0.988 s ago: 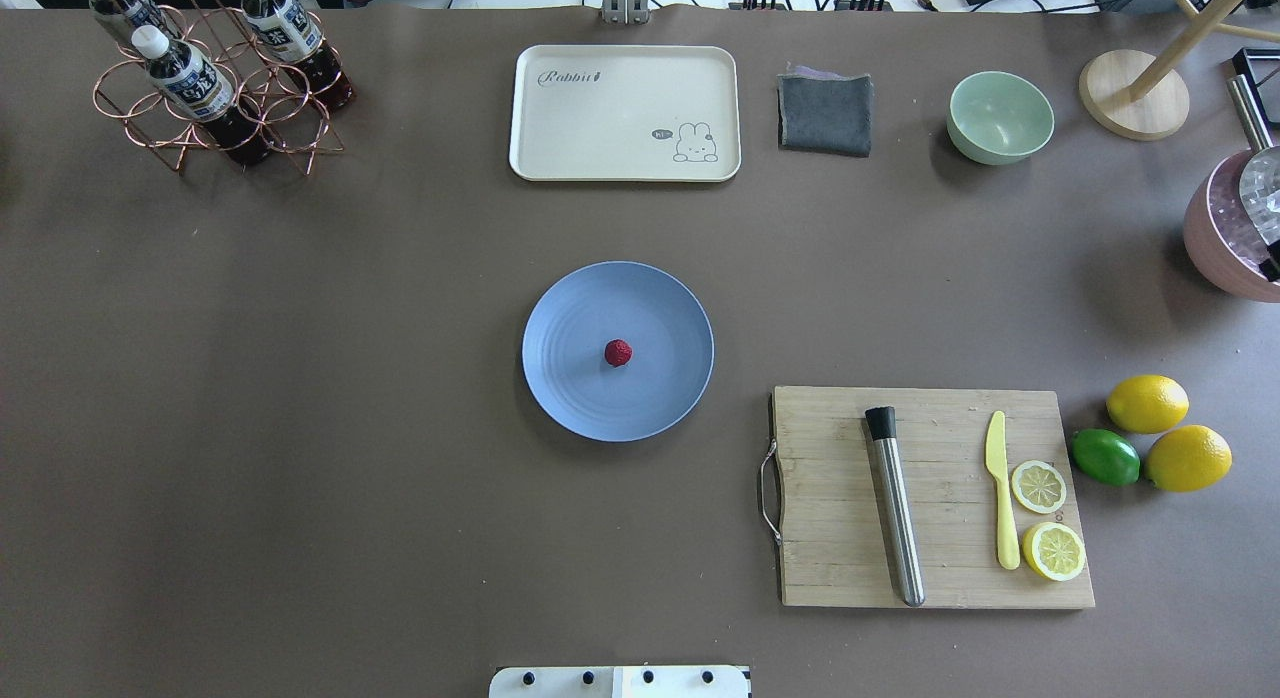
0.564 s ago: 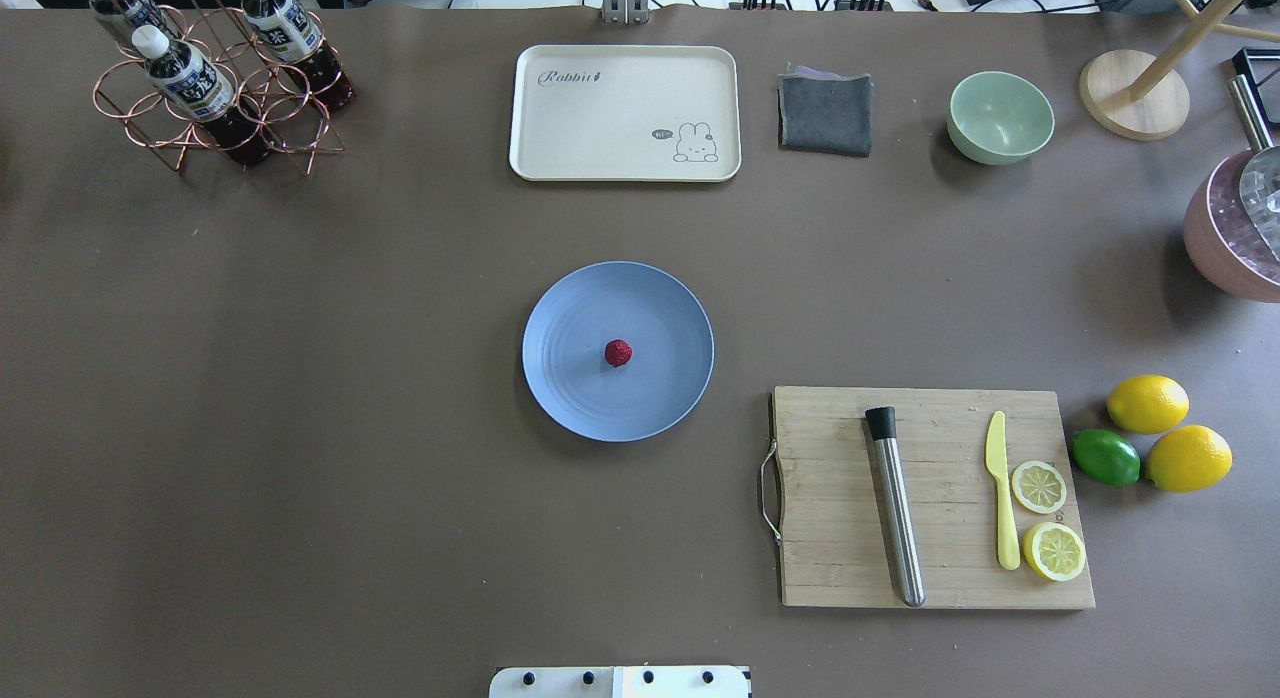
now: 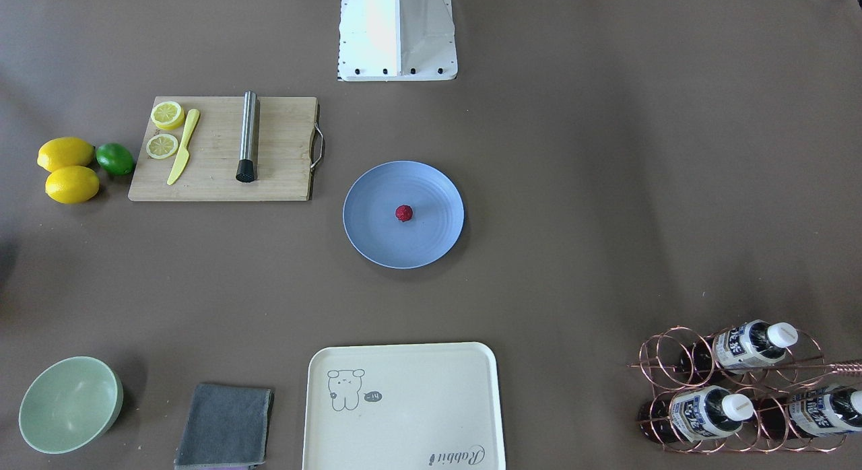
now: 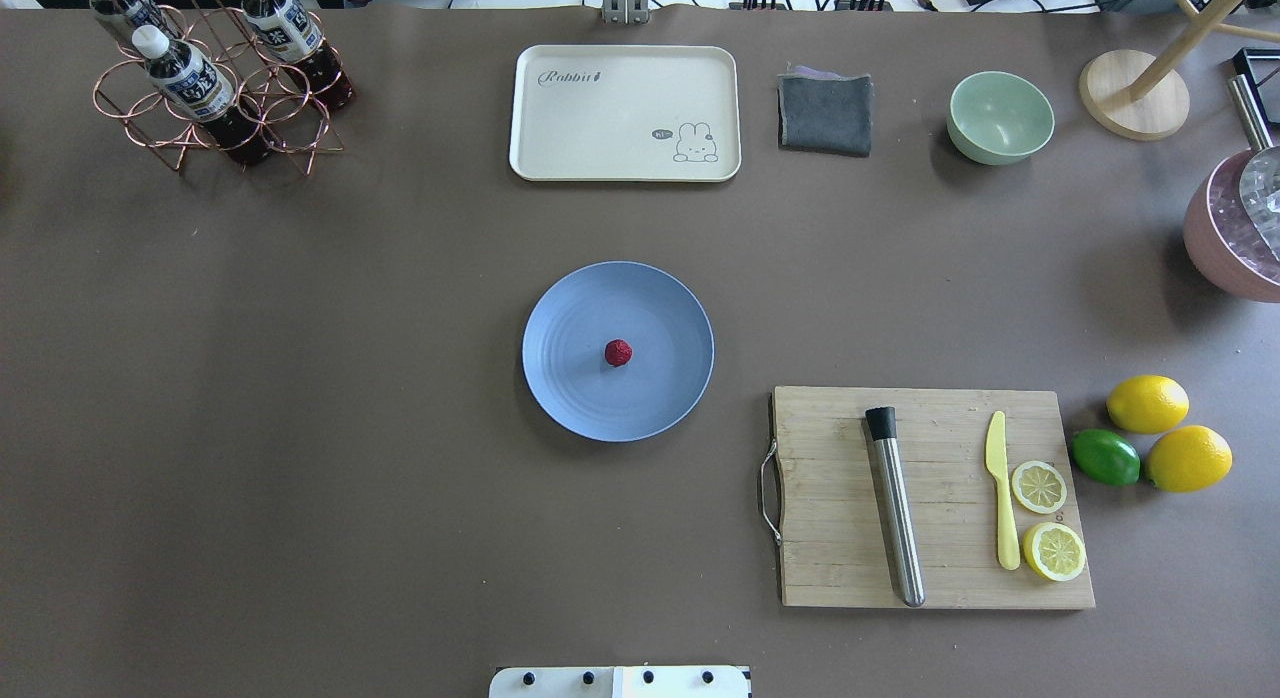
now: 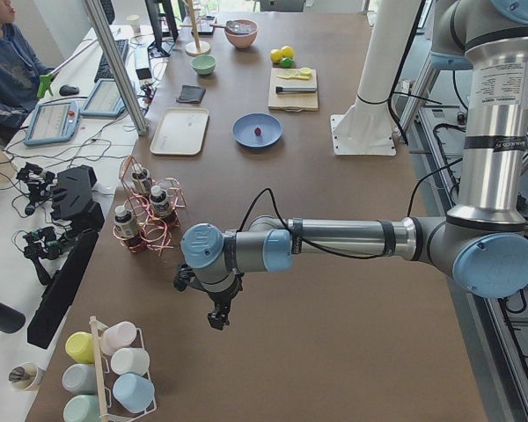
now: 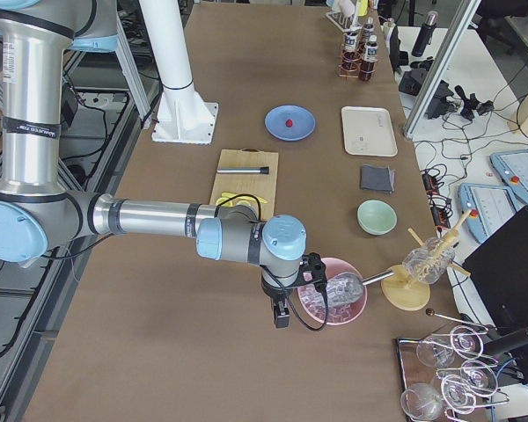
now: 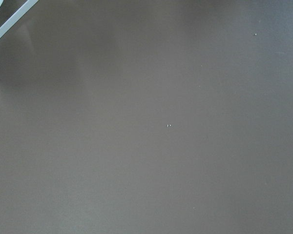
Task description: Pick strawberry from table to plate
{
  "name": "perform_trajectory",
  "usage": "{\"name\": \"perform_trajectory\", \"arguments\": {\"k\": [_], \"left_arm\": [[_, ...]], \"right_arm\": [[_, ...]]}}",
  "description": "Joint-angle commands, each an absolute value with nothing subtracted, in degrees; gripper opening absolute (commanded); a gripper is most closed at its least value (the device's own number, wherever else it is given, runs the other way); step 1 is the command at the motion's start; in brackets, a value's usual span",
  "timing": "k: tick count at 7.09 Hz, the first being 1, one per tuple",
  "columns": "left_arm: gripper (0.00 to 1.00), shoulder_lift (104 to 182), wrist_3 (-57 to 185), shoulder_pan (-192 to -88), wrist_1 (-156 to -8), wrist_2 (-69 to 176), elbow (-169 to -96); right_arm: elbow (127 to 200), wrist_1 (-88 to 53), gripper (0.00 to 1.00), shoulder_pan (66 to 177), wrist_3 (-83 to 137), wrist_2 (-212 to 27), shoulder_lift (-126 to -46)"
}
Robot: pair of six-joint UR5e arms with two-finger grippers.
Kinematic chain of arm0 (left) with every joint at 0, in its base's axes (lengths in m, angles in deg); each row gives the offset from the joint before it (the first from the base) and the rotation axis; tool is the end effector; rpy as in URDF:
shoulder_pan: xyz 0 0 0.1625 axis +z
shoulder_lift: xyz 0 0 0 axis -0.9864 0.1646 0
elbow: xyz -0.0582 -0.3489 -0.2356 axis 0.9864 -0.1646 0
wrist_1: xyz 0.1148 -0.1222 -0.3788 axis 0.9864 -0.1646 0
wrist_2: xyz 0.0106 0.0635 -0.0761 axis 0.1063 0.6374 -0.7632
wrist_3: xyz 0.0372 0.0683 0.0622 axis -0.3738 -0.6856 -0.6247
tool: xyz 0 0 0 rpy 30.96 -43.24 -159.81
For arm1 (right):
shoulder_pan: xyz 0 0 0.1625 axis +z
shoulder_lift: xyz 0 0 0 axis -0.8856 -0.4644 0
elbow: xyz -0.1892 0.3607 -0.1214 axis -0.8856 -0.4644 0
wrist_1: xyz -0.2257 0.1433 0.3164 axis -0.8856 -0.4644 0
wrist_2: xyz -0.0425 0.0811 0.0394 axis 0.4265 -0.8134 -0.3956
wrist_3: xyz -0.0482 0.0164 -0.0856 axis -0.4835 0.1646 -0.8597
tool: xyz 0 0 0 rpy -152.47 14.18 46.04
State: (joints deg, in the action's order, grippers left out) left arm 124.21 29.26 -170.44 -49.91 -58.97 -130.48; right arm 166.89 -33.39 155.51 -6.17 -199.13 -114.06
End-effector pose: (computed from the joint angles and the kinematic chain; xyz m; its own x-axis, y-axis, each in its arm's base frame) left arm -0.0633 -0.4885 0.6703 0.6746 0.2741 -0.6854 -0.2450 0.9590 0.1424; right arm 0.0935 -0.4267 0.6735 0.7489 -0.2052 0.6301 0.1678 0.9786 0.1192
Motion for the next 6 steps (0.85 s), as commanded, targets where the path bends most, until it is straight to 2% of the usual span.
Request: {"name": "perform_trajectory", "arguments": {"k": [1,6], "left_arm": [[0.99,124.27,29.41,-170.44,-49.91,-58.68,-130.45],[0.99,124.1,29.32,-170.61,-50.26,-58.77,-130.36]], "right_arm": [[167.59,-33.3,1.0,155.75,-2.11,-199.13,-114.08],[167.69,-33.21,1.0,155.67,2.24,-199.22,-114.25]]}}
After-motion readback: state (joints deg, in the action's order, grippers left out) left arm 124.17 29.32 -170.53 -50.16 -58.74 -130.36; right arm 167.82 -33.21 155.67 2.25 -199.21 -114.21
